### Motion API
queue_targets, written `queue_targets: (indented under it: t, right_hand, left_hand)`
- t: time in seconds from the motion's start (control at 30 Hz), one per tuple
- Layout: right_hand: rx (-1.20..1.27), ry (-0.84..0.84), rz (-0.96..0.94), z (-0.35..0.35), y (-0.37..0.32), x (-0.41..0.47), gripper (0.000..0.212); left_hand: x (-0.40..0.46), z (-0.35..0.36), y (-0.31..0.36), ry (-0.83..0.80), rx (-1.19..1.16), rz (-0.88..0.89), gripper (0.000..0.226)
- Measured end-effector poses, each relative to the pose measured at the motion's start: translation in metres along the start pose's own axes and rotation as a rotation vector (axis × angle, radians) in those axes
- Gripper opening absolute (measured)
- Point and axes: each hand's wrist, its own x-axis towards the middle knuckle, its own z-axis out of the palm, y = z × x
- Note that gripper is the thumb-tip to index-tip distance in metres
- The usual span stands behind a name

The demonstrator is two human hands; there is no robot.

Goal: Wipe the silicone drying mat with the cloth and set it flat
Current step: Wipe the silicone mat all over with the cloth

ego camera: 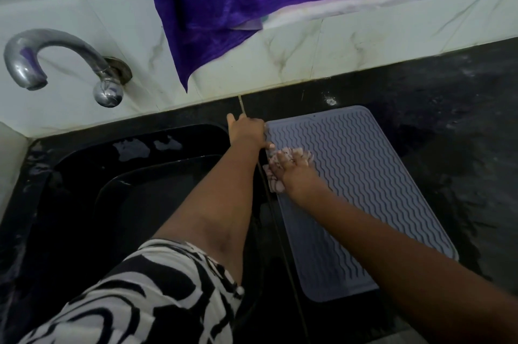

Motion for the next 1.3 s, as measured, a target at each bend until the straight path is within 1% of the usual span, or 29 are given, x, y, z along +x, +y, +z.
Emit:
queue_targets:
  t: [0.1, 0.17, 0.23, 0.27, 0.3, 0.33, 0.37, 0.4, 0.43, 0.47, 0.5, 0.53, 0.57, 0.6, 0.63, 0.67, 0.7, 0.8, 0.83, 0.93, 1.0, 1.07, 1.1, 1.13, 1.17, 1.2, 1.23, 1.3]
  right_hand:
    - [-0.123, 0.075, -0.138, 0.031, -0.001, -0.068, 0.065]
    - [-0.106, 0.019, -0.139, 0.037, -0.014, -0.127, 0.063]
    - [0.001, -0.112, -0.168, 0.035, -0.017, -0.158, 0.065]
    - [0.051, -0.228, -0.158, 0.029, -0.013, -0.165, 0.060]
    - [0.143, -0.257, -0.163, 0.011, -0.007, -0.167, 0.051]
    - [0.299, -0.242, -0.160, -0.009, -0.001, -0.163, 0.041]
    - [0.458, -0.193, -0.117, -0.031, 0.005, -0.156, 0.032]
    - [0.536, -0.131, -0.058, -0.051, 0.010, -0.146, 0.027]
    - [0.518, -0.058, -0.036, -0.065, 0.014, -0.128, 0.027]
    - [0.469, 0.005, -0.024, -0.071, 0.014, -0.110, 0.030]
    - [0.427, 0.060, -0.020, -0.069, 0.011, -0.091, 0.032]
    - [0.421, 0.091, -0.008, -0.059, 0.008, -0.074, 0.034]
    - [0.409, 0.105, -0.009, -0.046, 0.002, -0.064, 0.036]
    - [0.344, 0.083, -0.012, -0.026, -0.003, -0.058, 0.042]
    - [0.235, 0.044, -0.017, -0.008, -0.008, -0.060, 0.052]
    - [0.105, 0.013, -0.032, 0.011, -0.010, -0.062, 0.063]
    - [0.015, -0.004, -0.054, 0.023, -0.010, -0.068, 0.068]
    - [-0.015, -0.015, -0.110, 0.050, -0.012, -0.104, 0.066]
    - [-0.019, -0.045, -0.112, 0.054, -0.016, -0.123, 0.066]
    - [-0.065, -0.255, -0.060, 0.067, -0.031, -0.170, 0.067]
    - [-0.123, -0.425, -0.061, 0.050, -0.037, -0.188, 0.062]
    - [0.076, -0.529, -0.062, 0.015, -0.031, -0.191, 0.043]
    - [0.157, -0.496, -0.081, -0.002, -0.026, -0.188, 0.034]
    - [0.173, -0.397, -0.101, -0.018, -0.020, -0.181, 0.030]
    - [0.161, -0.275, -0.119, -0.032, -0.015, -0.171, 0.030]
    - [0.154, -0.178, -0.124, -0.042, -0.012, -0.162, 0.036]
    - [0.143, -0.117, -0.121, -0.042, -0.014, -0.153, 0.043]
    - [0.110, -0.103, -0.083, -0.016, -0.020, -0.141, 0.056]
  left_hand:
    - [-0.003, 0.000, 0.001, 0.003, 0.022, 0.012, 0.047]
    - [-0.005, 0.000, 0.002, 0.015, 0.043, 0.022, 0.049]
    - [-0.008, -0.004, 0.004, 0.009, 0.062, 0.018, 0.050]
    - [-0.011, -0.006, 0.004, -0.001, 0.078, 0.025, 0.051]
    - [-0.013, -0.007, 0.006, -0.006, 0.095, 0.040, 0.053]
    - [-0.017, -0.006, 0.008, 0.000, 0.103, 0.067, 0.058]
    - [-0.022, -0.004, 0.010, 0.025, 0.084, 0.103, 0.064]
    - [-0.028, -0.002, 0.013, 0.072, 0.036, 0.139, 0.068]
    - [-0.037, 0.002, 0.016, 0.130, -0.018, 0.163, 0.066]
    - [-0.046, 0.007, 0.018, 0.173, -0.065, 0.172, 0.059]
    - [-0.055, 0.012, 0.020, 0.165, -0.108, 0.158, 0.048]
    - [-0.064, 0.016, 0.021, 0.117, -0.138, 0.125, 0.039]
    - [-0.070, 0.022, 0.022, 0.062, -0.155, 0.094, 0.037]
    - [-0.074, 0.028, 0.023, 0.015, -0.157, 0.083, 0.039]
    - [-0.076, 0.033, 0.022, -0.004, -0.140, 0.094, 0.043]
    - [-0.074, 0.036, 0.021, 0.000, -0.108, 0.115, 0.046]
    - [-0.071, 0.038, 0.021, 0.004, -0.073, 0.128, 0.048]
    - [-0.068, 0.036, 0.024, 0.007, -0.055, 0.110, 0.052]
    - [-0.069, 0.036, 0.026, 0.014, -0.058, 0.111, 0.053]
    - [-0.073, 0.036, 0.024, 0.028, -0.041, 0.118, 0.055]
    - [-0.073, 0.034, 0.023, 0.023, -0.028, 0.116, 0.056]
    - [-0.073, 0.029, 0.026, -0.013, 0.004, 0.119, 0.057]
    - [-0.073, 0.028, 0.028, -0.040, 0.020, 0.121, 0.058]
    - [-0.074, 0.029, 0.029, -0.056, 0.038, 0.121, 0.058]
    - [-0.075, 0.031, 0.029, -0.062, 0.058, 0.123, 0.059]
    - [-0.077, 0.034, 0.029, -0.068, 0.072, 0.126, 0.060]
    - [-0.080, 0.038, 0.029, -0.077, 0.067, 0.130, 0.060]
    - [-0.085, 0.049, 0.029, -0.076, 0.022, 0.126, 0.060]
